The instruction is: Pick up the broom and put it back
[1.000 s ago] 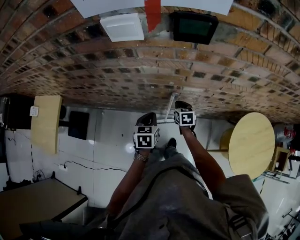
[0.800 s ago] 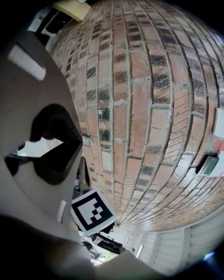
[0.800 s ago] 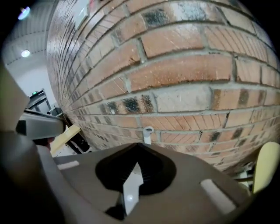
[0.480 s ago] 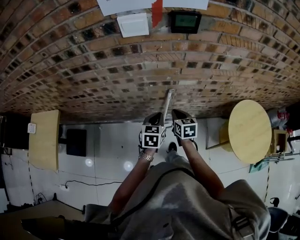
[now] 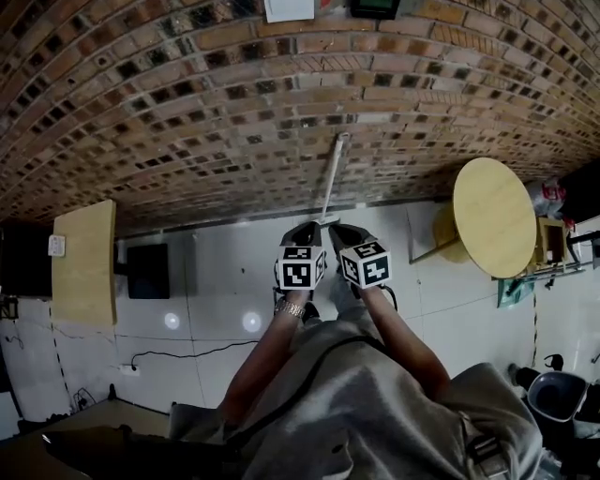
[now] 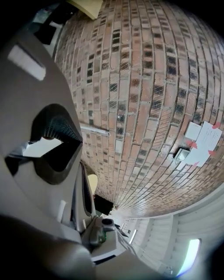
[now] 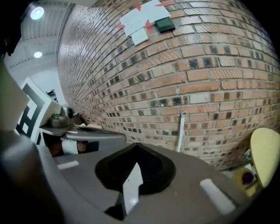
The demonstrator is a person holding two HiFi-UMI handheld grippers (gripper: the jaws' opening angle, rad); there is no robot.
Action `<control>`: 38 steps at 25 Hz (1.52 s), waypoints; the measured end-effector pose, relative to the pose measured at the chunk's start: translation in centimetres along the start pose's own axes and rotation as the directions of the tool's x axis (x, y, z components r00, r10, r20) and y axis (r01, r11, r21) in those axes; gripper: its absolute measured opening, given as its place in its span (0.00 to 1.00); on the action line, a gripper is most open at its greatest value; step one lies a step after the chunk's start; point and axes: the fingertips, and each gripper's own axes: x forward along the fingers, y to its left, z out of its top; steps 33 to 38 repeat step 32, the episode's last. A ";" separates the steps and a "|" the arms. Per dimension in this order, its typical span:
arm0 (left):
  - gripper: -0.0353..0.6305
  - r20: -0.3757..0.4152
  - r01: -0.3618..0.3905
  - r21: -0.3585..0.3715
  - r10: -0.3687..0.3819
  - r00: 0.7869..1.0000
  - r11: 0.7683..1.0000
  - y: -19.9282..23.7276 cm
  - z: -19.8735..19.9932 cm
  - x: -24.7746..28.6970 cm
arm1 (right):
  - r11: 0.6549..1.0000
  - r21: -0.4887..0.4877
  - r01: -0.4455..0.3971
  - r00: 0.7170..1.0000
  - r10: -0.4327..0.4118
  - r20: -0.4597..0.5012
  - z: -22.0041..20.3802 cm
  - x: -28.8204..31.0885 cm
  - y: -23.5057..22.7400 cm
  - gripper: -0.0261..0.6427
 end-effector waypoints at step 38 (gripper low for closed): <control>0.06 0.100 0.007 0.044 -0.011 0.995 0.999 -7.2 2.9 -1.2 | 1.000 0.030 -0.001 0.998 0.000 0.059 1.5 -6.1 -0.8 0.06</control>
